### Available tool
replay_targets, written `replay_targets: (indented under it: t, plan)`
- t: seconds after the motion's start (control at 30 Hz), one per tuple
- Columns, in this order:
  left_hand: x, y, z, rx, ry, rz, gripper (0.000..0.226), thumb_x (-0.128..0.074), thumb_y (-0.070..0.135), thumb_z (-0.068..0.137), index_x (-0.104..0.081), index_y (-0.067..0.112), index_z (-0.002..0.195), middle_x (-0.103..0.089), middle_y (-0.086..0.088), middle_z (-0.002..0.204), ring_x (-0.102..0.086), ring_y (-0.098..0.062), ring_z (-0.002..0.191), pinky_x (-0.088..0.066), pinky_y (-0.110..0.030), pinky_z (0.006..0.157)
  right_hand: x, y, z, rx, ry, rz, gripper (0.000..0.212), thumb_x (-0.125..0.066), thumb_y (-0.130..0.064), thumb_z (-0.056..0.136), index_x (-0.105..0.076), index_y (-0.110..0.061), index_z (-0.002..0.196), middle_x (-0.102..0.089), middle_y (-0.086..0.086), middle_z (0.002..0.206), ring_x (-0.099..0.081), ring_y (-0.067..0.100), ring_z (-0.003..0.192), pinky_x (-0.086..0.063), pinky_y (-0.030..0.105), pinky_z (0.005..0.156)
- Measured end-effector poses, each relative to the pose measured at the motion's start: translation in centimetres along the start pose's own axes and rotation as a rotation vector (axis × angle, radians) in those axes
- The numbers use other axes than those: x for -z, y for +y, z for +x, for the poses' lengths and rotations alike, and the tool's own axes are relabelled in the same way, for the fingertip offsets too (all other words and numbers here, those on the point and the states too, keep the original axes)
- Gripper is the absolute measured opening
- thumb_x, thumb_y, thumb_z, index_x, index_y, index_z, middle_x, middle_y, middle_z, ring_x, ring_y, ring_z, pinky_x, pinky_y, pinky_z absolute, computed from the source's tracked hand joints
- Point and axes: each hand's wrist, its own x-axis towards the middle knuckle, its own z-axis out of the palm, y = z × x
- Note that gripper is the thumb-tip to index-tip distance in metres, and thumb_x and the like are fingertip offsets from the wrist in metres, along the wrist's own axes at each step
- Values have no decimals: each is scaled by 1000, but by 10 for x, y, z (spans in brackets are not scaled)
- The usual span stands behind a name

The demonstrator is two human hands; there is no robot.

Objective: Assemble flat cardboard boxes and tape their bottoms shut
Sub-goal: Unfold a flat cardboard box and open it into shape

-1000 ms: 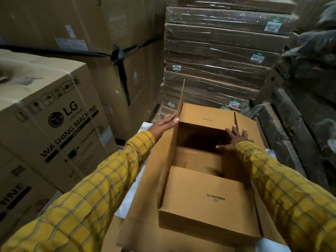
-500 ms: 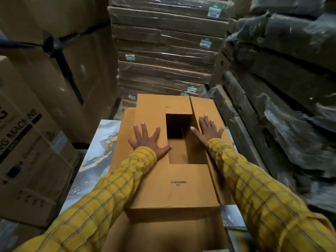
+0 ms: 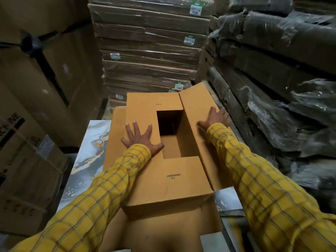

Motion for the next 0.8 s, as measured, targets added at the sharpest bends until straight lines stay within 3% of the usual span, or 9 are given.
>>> replay_targets:
  t: [0.2, 0.33, 0.4, 0.43, 0.5, 0.57, 0.63, 0.8]
  plan:
    - [-6, -1, -17, -4, 8, -12, 106, -52, 87, 68, -1, 50, 154, 30, -10, 161, 31, -43, 144, -10, -72, 109, 65, -42, -20, 134, -50, 164, 78, -72, -47, 88, -37, -14, 150, -51, 14, 145, -50, 37, 131, -45, 51, 107]
    - [-13, -4, -35, -23, 35, -24, 103, -45, 90, 68, -3, 50, 153, 28, -10, 162, 31, -43, 144, -12, -70, 108, 67, -54, -61, 224, -388, 549, 51, -55, -44, 101, -51, -16, 143, -59, 6, 134, -60, 21, 113, -53, 37, 89]
    - [-16, -7, -41, -40, 40, -24, 98, -36, 92, 72, -2, 50, 153, 27, -11, 162, 31, -43, 144, -14, -68, 107, 38, -52, -85, 310, -505, 468, 50, -46, -47, 104, -53, -20, 144, -56, 3, 142, -54, 17, 124, -47, 24, 92]
    - [-16, -9, -44, -49, 41, -26, 92, -31, 91, 76, -2, 50, 153, 27, -11, 162, 30, -43, 144, -14, -67, 107, 18, -49, -90, 342, -502, 360, 54, -44, -54, 102, -51, -24, 147, -49, 3, 151, -47, 20, 136, -40, 25, 104]
    - [-17, -12, -47, -63, 39, -44, 79, -23, 84, 85, -3, 51, 154, 26, -10, 163, 29, -42, 145, -14, -67, 108, -23, -40, -104, 383, -432, 119, 62, -39, -68, 97, -38, -40, 152, -26, 4, 164, -24, 30, 151, -17, 42, 122]
    - [-20, -14, -51, -74, 41, -47, 75, -23, 80, 88, -3, 51, 154, 26, -11, 163, 30, -42, 145, -13, -67, 108, -51, -30, -125, 385, -367, -18, 71, -33, -80, 90, -18, -54, 154, -2, -7, 169, 1, 34, 155, -3, 61, 119]
    - [-26, -15, -59, -77, 44, -32, 77, -25, 82, 86, -1, 51, 153, 27, -12, 162, 32, -43, 144, -12, -67, 108, -67, -20, -147, 396, -283, -87, 76, -27, -87, 85, -8, -59, 153, 7, -12, 168, 12, 34, 154, -4, 70, 116]
    - [-41, -19, -86, -98, 92, 0, 77, -25, 79, 88, 0, 49, 154, 28, -14, 161, 32, -45, 143, -14, -67, 106, -87, 4, -178, 404, -127, -108, 78, -17, -91, 81, -6, -61, 152, 4, -12, 168, 9, 32, 154, -10, 71, 115]
